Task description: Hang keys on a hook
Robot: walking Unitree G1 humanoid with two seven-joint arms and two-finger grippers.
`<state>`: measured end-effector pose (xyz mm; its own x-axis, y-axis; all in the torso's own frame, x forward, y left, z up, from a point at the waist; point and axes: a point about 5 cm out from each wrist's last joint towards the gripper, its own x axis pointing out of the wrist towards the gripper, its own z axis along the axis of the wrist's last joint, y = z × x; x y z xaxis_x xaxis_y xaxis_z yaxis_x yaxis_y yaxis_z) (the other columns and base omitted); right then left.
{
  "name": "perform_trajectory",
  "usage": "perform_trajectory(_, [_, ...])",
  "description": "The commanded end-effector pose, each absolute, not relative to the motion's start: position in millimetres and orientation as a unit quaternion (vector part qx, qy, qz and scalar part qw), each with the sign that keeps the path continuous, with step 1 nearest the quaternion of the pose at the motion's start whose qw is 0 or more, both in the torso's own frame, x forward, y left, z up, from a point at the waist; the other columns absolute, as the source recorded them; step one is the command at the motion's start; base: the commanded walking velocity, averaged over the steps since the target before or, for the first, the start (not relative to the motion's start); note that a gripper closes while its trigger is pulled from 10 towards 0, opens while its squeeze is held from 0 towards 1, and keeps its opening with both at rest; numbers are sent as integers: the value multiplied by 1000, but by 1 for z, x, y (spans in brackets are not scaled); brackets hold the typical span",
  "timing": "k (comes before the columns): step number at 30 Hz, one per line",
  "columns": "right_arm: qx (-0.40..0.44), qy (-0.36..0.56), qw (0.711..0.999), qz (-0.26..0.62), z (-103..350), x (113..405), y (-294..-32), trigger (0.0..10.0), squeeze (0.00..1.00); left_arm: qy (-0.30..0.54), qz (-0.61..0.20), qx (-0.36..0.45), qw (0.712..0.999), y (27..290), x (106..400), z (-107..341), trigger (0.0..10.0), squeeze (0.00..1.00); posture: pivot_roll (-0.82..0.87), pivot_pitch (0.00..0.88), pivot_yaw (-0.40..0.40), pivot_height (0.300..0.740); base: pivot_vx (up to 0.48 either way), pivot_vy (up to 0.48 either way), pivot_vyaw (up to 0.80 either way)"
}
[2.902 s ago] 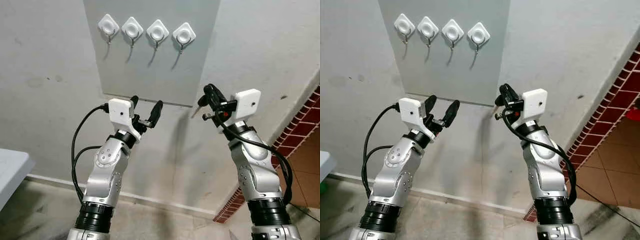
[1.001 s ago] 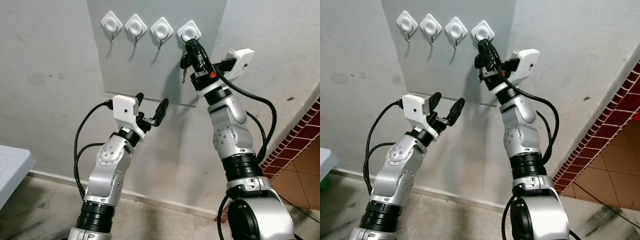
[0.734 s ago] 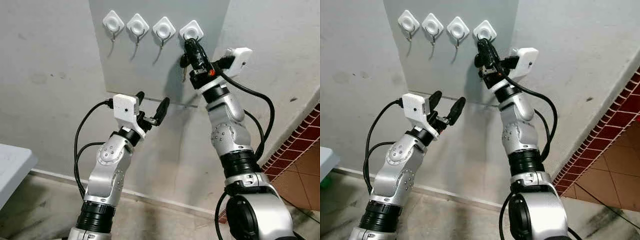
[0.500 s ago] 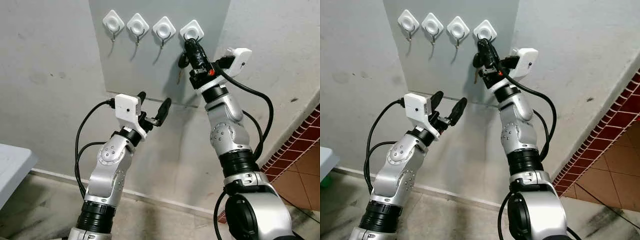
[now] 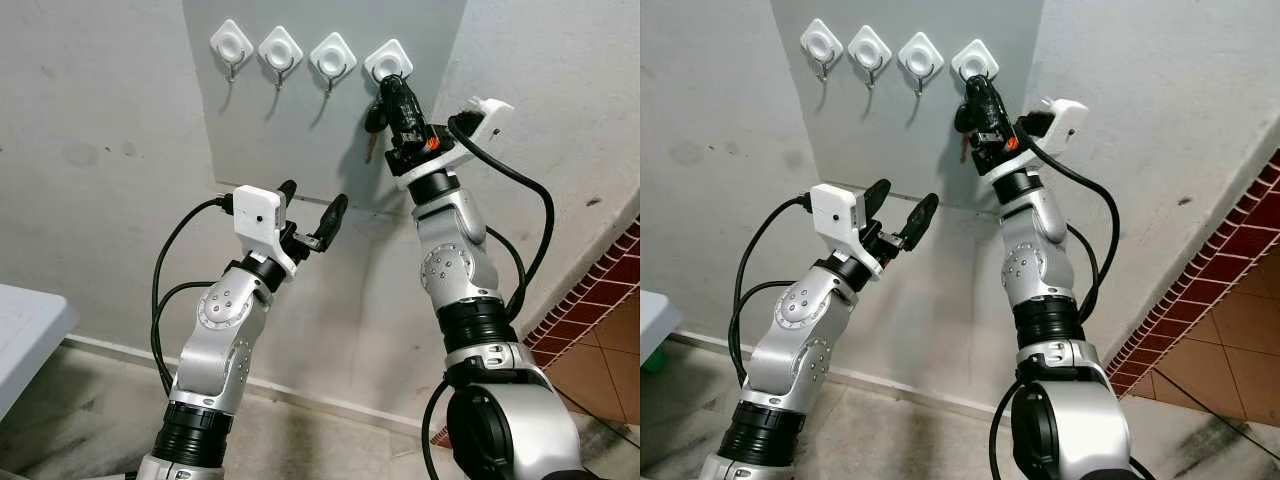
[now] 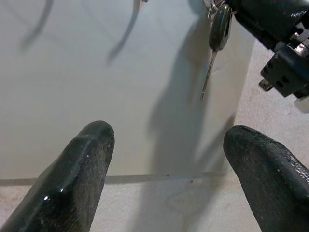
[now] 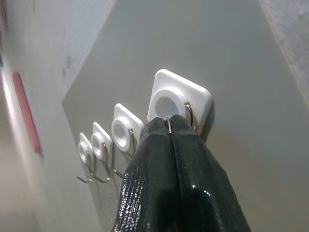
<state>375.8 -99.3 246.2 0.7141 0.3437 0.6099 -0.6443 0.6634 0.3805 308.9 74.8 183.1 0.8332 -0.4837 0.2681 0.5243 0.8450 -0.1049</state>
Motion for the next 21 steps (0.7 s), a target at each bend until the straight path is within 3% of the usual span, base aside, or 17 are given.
perform_trajectory(1, [334, -255, 868, 266, 248, 377, -108, 10000, 0, -121, -271, -81, 951, 73, 308, 188, 10000, 0, -13, 0, -20, 740, 0, 0, 0])
perform_trajectory(21, [334, -244, 871, 266, 238, 373, -105, 10000, 0, -120, -267, -84, 953, 74, 308, 188, 10000, 0, -12, 0, -21, 740, 0, 0, 0])
